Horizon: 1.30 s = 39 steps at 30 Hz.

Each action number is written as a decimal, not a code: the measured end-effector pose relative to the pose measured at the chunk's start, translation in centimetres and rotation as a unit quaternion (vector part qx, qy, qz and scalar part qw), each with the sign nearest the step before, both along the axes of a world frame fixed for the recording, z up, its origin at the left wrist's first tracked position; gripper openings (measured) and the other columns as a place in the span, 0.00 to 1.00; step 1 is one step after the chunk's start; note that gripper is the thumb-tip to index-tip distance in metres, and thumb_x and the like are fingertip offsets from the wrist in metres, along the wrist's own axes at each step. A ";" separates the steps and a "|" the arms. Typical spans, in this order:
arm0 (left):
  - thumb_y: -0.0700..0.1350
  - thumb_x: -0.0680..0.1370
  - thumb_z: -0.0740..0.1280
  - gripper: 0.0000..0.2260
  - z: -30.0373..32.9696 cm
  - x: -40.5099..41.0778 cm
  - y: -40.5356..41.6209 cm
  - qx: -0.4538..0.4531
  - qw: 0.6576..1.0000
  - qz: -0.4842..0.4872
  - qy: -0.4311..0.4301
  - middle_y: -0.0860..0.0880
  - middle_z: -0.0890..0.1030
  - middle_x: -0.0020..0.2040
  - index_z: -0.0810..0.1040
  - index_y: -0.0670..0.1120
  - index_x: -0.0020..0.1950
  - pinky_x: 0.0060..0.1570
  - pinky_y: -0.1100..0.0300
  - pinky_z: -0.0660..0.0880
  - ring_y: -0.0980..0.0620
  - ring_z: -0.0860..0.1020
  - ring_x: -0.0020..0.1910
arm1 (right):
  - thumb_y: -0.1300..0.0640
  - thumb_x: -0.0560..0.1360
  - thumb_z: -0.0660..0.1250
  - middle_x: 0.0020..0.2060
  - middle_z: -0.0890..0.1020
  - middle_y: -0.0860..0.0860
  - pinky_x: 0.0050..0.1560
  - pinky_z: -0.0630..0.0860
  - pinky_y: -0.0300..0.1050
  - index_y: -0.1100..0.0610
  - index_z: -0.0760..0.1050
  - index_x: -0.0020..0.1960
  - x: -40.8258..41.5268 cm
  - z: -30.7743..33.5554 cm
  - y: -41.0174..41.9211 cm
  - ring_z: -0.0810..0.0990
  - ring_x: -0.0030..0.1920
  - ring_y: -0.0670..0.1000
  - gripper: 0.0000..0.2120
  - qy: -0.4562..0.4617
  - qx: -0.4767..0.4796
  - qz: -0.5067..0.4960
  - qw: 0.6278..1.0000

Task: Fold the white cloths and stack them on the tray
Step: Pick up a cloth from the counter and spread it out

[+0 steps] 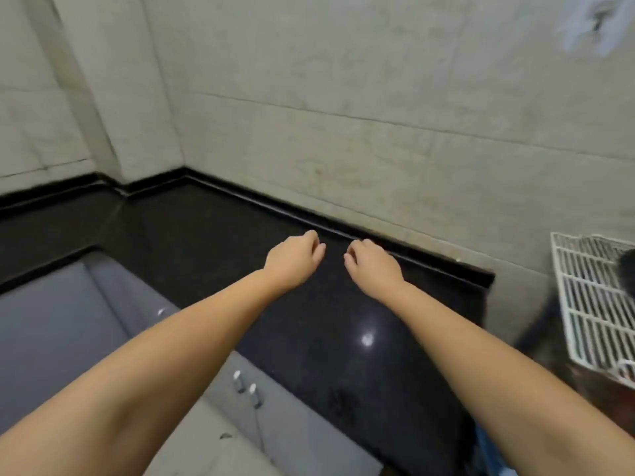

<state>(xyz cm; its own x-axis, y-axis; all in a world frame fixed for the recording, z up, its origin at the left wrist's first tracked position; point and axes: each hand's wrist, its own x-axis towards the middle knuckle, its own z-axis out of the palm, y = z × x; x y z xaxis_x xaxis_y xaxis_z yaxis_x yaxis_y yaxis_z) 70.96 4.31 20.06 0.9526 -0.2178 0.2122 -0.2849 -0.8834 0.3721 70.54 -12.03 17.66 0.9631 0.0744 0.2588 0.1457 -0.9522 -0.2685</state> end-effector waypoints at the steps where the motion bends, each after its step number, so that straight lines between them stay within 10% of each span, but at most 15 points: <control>1: 0.52 0.81 0.55 0.13 -0.9 -0.1 3.3 0.000 1.000 0.021 0.011 0.44 0.82 0.49 0.73 0.44 0.53 0.42 0.53 0.72 0.41 0.79 0.48 | 0.50 0.80 0.55 0.54 0.76 0.55 0.49 0.72 0.51 0.56 0.73 0.57 0.4 -1.0 3.1 0.76 0.55 0.58 0.13 0.014 -0.005 0.019 1.000; 11: 0.51 0.81 0.55 0.12 -10.1 -1.9 28.1 0.006 0.967 0.226 0.121 0.41 0.81 0.53 0.73 0.44 0.54 0.48 0.51 0.74 0.40 0.78 0.52 | 0.50 0.81 0.53 0.56 0.75 0.56 0.53 0.73 0.53 0.58 0.71 0.58 4.3 -8.5 26.9 0.75 0.56 0.59 0.14 0.122 -0.056 0.217 0.967; 39: 0.50 0.82 0.55 0.11 -16.0 22.6 73.0 -0.013 0.899 0.381 0.217 0.42 0.81 0.50 0.72 0.44 0.52 0.44 0.52 0.73 0.41 0.78 0.49 | 0.51 0.82 0.53 0.59 0.74 0.57 0.53 0.72 0.51 0.58 0.69 0.62 36.0 -15.3 74.2 0.74 0.59 0.59 0.15 0.175 -0.136 0.402 0.889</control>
<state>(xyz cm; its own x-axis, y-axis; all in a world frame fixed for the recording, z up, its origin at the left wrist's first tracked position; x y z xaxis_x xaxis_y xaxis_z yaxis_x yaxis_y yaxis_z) 93.53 77.30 4.09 0.8170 0.5334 -0.2192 0.5766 -0.7493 0.3256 106.58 62.19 2.35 0.5890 0.7880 -0.1793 0.7607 -0.6155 -0.2063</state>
